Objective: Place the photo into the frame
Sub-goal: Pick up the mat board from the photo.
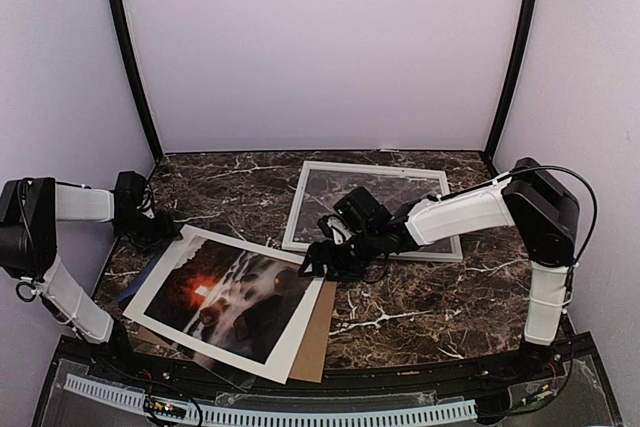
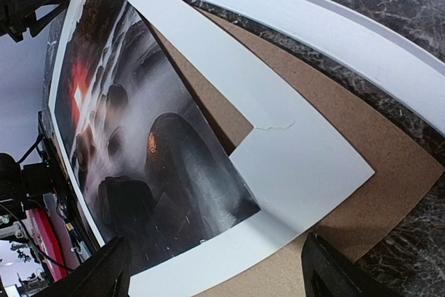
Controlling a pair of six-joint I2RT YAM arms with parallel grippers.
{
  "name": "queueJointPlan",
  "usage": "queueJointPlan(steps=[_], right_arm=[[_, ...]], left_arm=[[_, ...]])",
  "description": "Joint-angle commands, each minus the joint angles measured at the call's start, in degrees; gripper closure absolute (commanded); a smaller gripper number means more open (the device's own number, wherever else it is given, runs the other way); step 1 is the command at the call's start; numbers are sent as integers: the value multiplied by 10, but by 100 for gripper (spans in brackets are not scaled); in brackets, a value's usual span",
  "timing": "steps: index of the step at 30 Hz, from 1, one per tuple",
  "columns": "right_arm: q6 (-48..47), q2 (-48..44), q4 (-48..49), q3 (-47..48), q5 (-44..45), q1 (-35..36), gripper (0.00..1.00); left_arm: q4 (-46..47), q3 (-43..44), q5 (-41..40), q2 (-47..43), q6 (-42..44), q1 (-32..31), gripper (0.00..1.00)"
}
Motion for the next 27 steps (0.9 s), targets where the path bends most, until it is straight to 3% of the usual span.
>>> queueJointPlan(steps=[1,14,27], right_arm=[[5,12,-8,-13,-13,10,14],[43,5,-2,-10,5,9,12],[57,-21,-24,-17,47,5,11]], left_arm=[[-7,-13,13,-1,4,2,37],[26,-104,73,-62,-26,-29,49],[43,-139,78,-82,-29,-99,48]])
